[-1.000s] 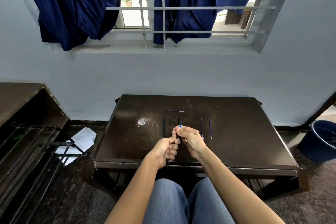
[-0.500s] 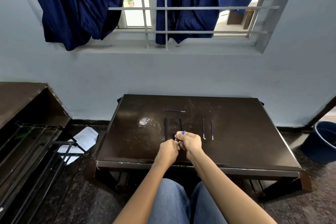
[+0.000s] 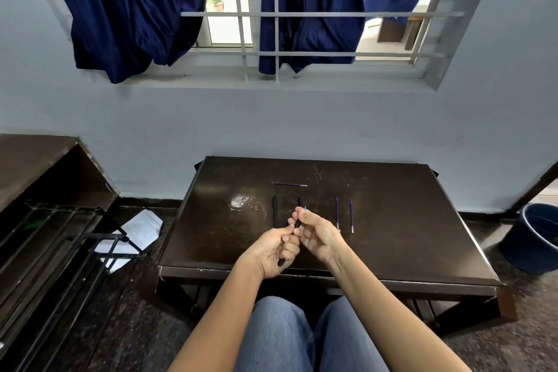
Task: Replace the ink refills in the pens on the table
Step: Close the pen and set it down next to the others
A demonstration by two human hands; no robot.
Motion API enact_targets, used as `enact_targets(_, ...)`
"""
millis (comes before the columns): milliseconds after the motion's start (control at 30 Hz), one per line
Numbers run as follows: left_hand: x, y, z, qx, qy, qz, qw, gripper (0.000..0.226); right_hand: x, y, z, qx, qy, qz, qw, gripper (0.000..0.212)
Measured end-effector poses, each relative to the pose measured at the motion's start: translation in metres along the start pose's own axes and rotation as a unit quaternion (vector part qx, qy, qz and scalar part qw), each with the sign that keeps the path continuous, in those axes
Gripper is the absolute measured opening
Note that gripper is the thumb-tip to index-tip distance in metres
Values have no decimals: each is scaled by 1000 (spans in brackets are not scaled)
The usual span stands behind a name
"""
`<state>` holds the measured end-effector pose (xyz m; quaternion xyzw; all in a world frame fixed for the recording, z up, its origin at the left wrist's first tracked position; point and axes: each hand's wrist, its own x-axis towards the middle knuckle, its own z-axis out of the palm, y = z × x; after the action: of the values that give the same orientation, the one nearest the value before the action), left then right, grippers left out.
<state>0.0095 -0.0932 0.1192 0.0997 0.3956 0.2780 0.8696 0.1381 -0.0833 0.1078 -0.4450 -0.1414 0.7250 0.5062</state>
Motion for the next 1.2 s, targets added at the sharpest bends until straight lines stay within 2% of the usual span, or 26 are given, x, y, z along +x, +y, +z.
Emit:
enact_targets(67,-1,-1,1,16,1,18,1000,38,-1,-4,-1,22,-35,17,999,15)
enact_targets(200,0,-6,3,143,68,86,984,30,1,-8,-7,-53,-76,16,996,21)
enact_targets(367,1,-4,9,224,108,128,960,29,5,-4,-9,-103,-40,-10,994,19)
enact_targets(500,0,-5,11,311,136,151,928,18,6,-7,-13,-91,-38,-9,995,15)
enact_targets(567,1,-4,10,314,150,148,926,18,6,-8,-13,-79,-39,1,996,16)
enact_targets(700,4,-6,8,305,164,153,926,36,8,-8,-11,-73,-48,14,996,25)
enact_targets(800,4,-9,6,333,165,190,909,27,8,-9,-11,-98,-38,14,994,28)
enact_targets(933,7,-12,1,364,178,209,890,14,10,-5,-11,-115,-32,9,993,18)
enact_targets(1033,8,-12,1,382,183,203,883,26,13,-4,-14,-129,-34,-5,991,25)
enact_targets(1100,8,-12,0,376,182,199,887,32,14,-5,-15,-100,-44,-6,994,28)
enact_targets(1200,9,-11,-1,363,178,200,893,31,17,-7,-16,-70,-59,8,996,32)
